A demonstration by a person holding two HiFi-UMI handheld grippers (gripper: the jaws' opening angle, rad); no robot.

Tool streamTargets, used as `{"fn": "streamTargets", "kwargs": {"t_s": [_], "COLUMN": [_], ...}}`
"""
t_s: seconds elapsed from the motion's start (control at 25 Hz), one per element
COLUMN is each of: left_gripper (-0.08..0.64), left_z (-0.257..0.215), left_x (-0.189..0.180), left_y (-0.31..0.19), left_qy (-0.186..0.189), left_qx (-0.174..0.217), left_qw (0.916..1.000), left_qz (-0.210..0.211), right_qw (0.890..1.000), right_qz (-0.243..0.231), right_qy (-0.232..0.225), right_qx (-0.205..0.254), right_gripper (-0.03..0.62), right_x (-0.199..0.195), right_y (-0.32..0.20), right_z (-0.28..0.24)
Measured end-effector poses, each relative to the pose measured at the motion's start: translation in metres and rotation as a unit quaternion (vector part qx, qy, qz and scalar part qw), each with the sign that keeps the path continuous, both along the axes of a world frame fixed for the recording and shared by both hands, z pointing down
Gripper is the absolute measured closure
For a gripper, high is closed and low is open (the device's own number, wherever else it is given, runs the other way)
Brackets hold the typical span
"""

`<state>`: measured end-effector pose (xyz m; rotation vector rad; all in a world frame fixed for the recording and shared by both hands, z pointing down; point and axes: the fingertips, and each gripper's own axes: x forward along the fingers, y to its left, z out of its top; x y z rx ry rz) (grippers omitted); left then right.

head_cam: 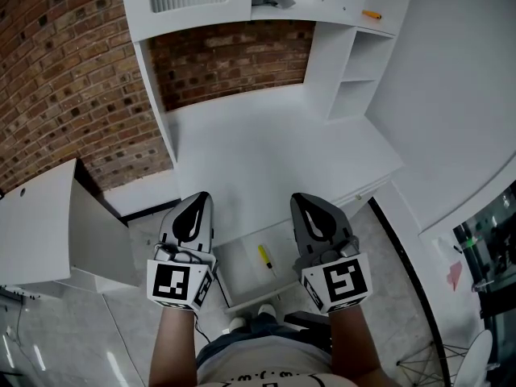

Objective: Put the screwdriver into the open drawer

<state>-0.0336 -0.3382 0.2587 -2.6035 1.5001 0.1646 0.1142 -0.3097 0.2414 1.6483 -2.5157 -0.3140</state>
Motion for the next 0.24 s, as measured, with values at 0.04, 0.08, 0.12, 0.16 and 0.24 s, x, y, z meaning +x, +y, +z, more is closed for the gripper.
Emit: {"fn": "streamTargets", "kwargs": {"t_s": [0.04,0.08,0.12,0.16,0.24], "left_gripper": [0.548,0.548,0.548,0.548,0.548], "left_z": [-0.003,-0.006,-0.008,-0.010,-0.013], "left_x": [0.001,0.001,0.002,0.002,0.002], "left_y": [0.003,0.006,0.009,0.011,0.016], "left_qy": [0.004,0.006,0.007,0.006,0.005], "left_qx": [0.005,0.010,0.014,0.018,0.026], "left_qw": [1.0000,0.9999,0.9999,0.9998,0.9996], "left_qz": [0.002,0.004,0.005,0.006,0.007], "right_qw": [1.000,1.000,1.000,1.000,1.000], "right_qz": [-0.001,-0.001,-0.001,-0.001,-0.002], "right_qy": [0.000,-0.001,-0.001,-0.002,-0.003], "right_qx": [0.002,0.003,0.003,0.004,0.005], "right_gripper": [0.584,0.584,0.584,0.584,0.584], "right_x": [-0.001,-0.001,-0.002,-0.002,-0.004], "right_y": [0.002,0.004,0.005,0.007,0.011], "right_z": [-0.002,-0.002,-0.003,-0.003,-0.004]}}
